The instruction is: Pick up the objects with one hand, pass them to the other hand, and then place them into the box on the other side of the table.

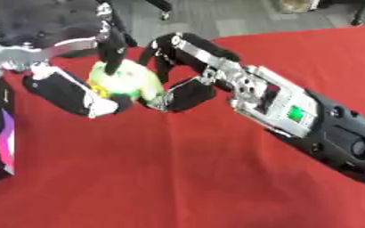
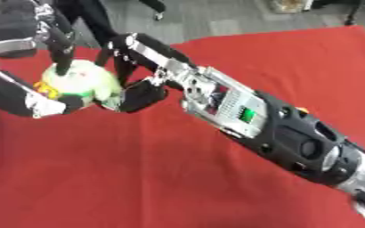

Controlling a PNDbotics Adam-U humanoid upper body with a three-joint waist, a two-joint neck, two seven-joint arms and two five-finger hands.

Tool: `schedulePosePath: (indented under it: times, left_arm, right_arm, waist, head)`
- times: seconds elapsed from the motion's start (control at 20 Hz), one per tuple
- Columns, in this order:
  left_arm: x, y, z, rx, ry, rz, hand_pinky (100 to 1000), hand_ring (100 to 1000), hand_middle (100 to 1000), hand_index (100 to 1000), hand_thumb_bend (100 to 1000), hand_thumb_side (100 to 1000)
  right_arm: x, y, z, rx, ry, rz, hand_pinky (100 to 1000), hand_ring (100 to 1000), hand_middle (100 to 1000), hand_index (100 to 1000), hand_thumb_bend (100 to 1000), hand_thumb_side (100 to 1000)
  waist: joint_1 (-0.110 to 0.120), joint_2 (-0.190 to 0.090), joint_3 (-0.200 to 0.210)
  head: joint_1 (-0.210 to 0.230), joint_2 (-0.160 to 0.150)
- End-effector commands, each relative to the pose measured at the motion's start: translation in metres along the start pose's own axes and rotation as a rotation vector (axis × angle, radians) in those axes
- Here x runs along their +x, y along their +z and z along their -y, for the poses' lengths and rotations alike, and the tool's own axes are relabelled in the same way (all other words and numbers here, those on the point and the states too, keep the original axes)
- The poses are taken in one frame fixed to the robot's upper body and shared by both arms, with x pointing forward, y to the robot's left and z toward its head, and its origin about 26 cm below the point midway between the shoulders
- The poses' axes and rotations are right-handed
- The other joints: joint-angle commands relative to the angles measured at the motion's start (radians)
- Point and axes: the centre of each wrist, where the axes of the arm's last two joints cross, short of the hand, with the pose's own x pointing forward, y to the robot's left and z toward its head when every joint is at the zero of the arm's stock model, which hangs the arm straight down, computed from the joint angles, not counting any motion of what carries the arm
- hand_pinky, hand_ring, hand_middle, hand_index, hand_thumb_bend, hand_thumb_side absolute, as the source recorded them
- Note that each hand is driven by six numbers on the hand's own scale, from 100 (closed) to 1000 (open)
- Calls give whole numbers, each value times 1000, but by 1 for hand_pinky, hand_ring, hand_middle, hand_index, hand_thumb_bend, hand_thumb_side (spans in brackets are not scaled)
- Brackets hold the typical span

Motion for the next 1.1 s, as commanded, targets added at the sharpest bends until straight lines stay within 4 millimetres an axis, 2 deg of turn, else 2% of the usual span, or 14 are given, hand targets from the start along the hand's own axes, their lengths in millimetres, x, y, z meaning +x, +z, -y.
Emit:
schedulePosePath:
  times: [0.05, 0.45, 0.5, 0.7, 0.8, 0.9, 0.95, 1.0, 1.05, 1.1]
  left_arm:
    - [3, 2, -14, 117, -26, 13, 574, 471, 364, 423, 369, 430]
    - [8, 1, -13, 158, -23, 48, 568, 471, 365, 426, 349, 435]
    - [9, 1, -14, 153, -25, 57, 571, 473, 367, 428, 372, 467]
    - [13, 2, -18, 145, -36, 76, 573, 475, 369, 430, 369, 454]
    - [13, 3, -18, 146, -33, 73, 581, 488, 390, 458, 320, 432]
    - [12, 5, -20, 143, -35, 67, 617, 544, 465, 533, 359, 455]
    - [11, 8, -20, 133, -41, 64, 680, 626, 555, 638, 383, 484]
    - [10, 10, -21, 115, -45, 59, 724, 687, 625, 707, 397, 501]
    - [8, 14, -21, 92, -46, 48, 840, 825, 791, 854, 426, 529]
    - [5, 17, -21, 57, -43, 29, 881, 878, 841, 907, 459, 544]
  right_arm:
    - [7, 0, 6, -21, 0, 26, 652, 474, 290, 397, 354, 100]
    - [7, 0, 5, -33, -17, 31, 646, 470, 286, 389, 359, 100]
    - [7, 0, 5, -36, -20, 32, 644, 470, 285, 388, 358, 100]
    - [7, 0, 5, -55, -27, 37, 641, 468, 284, 385, 365, 100]
    - [7, 0, 6, -66, -30, 37, 638, 466, 283, 384, 366, 100]
    - [6, 1, 6, -75, -32, 35, 637, 466, 283, 384, 366, 100]
    - [6, 1, 6, -78, -33, 31, 638, 466, 283, 384, 366, 100]
    - [5, 1, 6, -82, -34, 26, 638, 466, 283, 385, 366, 100]
    - [4, 2, 6, -86, -36, 21, 638, 466, 284, 388, 366, 100]
    - [4, 2, 6, -91, -38, 15, 638, 466, 284, 388, 366, 100]
  waist:
    - [-5, -11, -1]
    - [-2, -7, -4]
    - [-1, -7, -4]
    - [0, -7, -6]
    - [0, -6, -6]
    - [1, -5, -8]
    - [2, -5, -8]
    - [4, -4, -8]
    - [5, -4, -7]
    - [7, -3, -6]
  head:
    - [4, -18]
    - [38, -43]
    - [41, -44]
    - [48, -39]
    - [47, -37]
    - [46, -32]
    - [45, -30]
    - [43, -28]
    - [41, -26]
    - [36, -21]
